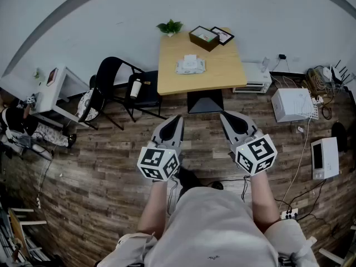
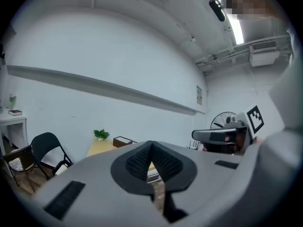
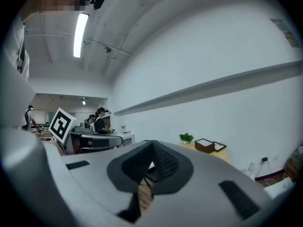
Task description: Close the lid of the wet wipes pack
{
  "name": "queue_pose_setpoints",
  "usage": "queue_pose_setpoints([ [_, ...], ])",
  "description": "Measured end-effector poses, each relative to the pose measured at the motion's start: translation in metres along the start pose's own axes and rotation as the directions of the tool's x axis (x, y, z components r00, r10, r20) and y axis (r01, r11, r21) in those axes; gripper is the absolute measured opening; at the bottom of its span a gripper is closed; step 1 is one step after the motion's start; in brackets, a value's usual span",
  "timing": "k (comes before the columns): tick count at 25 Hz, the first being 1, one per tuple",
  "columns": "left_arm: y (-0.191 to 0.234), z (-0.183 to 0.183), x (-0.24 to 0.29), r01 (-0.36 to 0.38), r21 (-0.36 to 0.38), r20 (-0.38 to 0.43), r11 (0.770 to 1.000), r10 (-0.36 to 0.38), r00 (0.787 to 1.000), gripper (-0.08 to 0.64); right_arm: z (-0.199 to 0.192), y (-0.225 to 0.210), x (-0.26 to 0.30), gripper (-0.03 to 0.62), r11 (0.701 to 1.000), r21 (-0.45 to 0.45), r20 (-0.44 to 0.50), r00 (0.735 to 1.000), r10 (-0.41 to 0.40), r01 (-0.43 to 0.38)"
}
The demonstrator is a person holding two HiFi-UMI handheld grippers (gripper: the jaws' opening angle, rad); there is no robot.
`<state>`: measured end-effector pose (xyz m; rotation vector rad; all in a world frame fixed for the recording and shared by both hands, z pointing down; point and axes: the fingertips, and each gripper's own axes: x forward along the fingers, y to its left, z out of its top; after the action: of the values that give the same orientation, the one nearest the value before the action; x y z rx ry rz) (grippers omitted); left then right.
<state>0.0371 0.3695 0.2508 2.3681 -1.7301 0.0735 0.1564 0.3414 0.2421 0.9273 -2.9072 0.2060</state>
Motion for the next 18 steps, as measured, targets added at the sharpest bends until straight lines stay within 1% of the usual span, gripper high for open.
queue_pose_setpoints([
  [7, -0.012, -0.001, -0.008, 0.007, -0.013, -0.001, 1.000, -0.007, 1.000, 0.005, -0.003, 0.007, -0.008, -0.002, 1.000, -0.004, -0.001, 1.000, 0.010, -0.010],
  [15, -0.023, -0.001, -0.019, -0.016, -0.019, 0.003, 1.000, 0.016, 1.000, 0.005, -0.009, 0.011, -0.024, -0.002, 1.000, -0.020, -0.013, 1.000, 0.015, -0.015],
  [18, -0.030, -0.003, -0.023, -0.019, -0.023, 0.005, 1.000, 0.019, 1.000, 0.005, -0.014, 0.011, -0.029, -0.002, 1.000, -0.009, -0.021, 1.000, 0.009, -0.009],
])
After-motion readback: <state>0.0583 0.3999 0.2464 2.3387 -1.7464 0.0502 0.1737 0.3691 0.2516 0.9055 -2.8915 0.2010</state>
